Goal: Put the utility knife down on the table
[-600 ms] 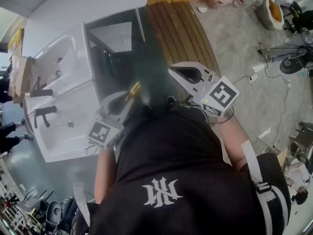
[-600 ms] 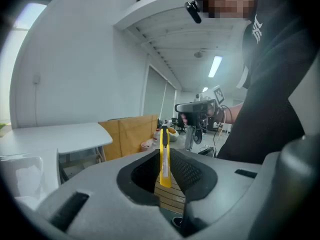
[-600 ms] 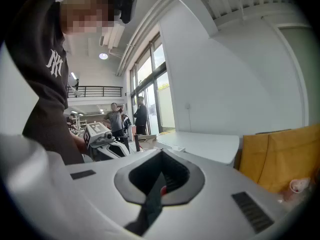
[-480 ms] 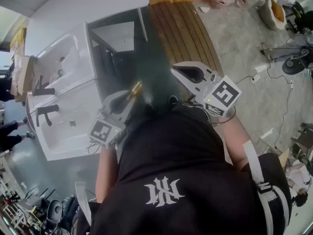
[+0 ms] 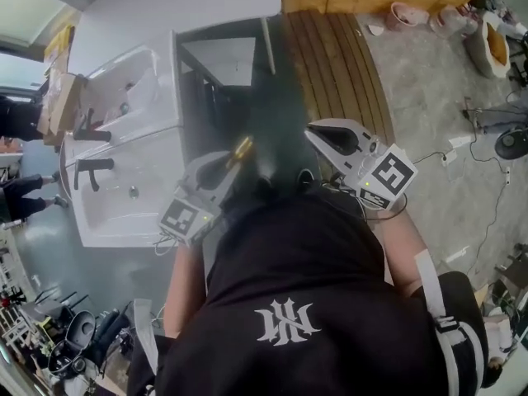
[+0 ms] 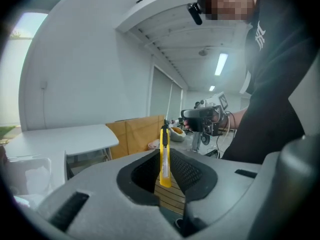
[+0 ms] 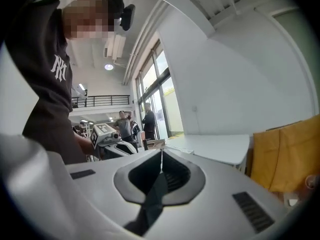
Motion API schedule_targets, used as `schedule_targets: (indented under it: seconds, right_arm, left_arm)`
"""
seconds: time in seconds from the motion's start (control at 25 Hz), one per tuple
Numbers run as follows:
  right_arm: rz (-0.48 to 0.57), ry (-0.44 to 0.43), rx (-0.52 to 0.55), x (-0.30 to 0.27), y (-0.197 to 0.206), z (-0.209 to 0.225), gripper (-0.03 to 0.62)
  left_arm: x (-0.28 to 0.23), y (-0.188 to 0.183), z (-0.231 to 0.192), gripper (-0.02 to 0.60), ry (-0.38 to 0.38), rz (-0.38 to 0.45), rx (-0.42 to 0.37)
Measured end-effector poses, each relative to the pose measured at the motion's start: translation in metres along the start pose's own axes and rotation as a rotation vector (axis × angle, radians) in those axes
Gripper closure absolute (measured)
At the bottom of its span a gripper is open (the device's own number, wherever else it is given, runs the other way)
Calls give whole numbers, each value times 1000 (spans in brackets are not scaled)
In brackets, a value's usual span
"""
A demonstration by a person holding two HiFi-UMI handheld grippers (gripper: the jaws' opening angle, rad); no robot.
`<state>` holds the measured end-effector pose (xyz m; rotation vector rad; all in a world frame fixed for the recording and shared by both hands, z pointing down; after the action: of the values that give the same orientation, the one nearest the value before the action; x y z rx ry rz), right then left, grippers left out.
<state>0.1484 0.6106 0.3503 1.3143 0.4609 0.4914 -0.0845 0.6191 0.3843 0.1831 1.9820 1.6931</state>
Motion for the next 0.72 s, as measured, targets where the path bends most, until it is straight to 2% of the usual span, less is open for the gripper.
schedule_targets:
  seconds: [0.12, 0.28, 0.4, 0.56, 0.72]
  right_arm:
    - [6, -24, 25, -2, 1, 1, 589]
    - [42, -65, -29, 8, 5, 16, 589]
    - [39, -74, -47, 16, 11, 32, 589]
    - [27, -50, -41, 21, 14, 47, 589]
    - [13, 0, -42, 3, 15, 68, 589]
  left_arm:
    - [1, -3, -2, 523, -35, -10, 17]
    - [-10, -5, 0, 523, -80, -26, 64]
    - [-18, -9, -1, 523, -108, -32, 68]
    - [-20, -1, -6, 523, -119, -60, 97]
    - [-26, 6, -42, 523, -120, -47, 129]
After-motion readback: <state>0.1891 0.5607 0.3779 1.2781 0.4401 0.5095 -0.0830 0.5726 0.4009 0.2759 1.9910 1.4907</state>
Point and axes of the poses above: the fingertips, and each gripper's own axes: x backward along the fingers, z to its right, y out of its underside, the point moved 6 cm from there along x, backward along the fingers, and after that the axes turned 4 degrees about z, right-handed, at the moved point
